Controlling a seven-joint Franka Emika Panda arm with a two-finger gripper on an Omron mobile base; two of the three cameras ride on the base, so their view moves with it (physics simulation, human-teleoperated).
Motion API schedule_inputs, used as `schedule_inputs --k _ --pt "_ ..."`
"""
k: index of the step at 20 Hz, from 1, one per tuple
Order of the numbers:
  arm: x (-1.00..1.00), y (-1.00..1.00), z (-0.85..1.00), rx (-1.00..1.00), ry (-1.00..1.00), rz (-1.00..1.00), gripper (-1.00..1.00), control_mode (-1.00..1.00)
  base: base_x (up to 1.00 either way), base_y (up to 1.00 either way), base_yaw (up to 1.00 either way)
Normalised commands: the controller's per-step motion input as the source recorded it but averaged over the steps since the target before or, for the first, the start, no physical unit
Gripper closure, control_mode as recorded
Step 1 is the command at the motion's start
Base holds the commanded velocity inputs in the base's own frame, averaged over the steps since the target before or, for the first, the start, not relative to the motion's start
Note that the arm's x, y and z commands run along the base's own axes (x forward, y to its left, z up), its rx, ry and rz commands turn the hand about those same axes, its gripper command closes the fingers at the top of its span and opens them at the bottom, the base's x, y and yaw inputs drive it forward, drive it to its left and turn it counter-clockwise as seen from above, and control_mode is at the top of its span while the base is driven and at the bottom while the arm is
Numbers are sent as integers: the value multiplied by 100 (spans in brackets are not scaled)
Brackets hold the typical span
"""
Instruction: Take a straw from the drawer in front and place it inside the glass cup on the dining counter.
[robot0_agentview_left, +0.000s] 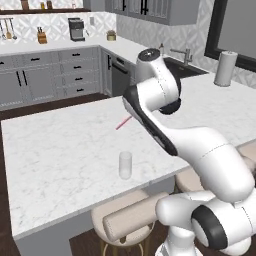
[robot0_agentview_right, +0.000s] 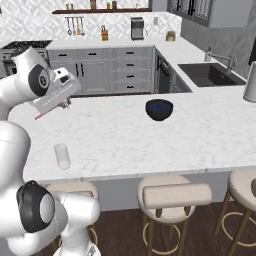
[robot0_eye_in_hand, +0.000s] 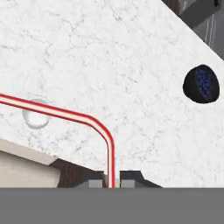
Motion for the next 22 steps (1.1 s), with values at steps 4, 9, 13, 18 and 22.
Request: schedule_inputs --k 4,9,13,18,22 --pt "-15 18 0 -59 -8 42 100 -100 0 0 0" --pt "-31 36 0 -62 -6 15 100 -100 0 0 0" --pt "-10 21 0 -56 -6 -2 100 -100 0 0 0" --pt "0 11 0 -30 -3 -10 100 -100 0 0 0" --pt "0 33 0 -5 -8 -9 100 -100 0 0 0"
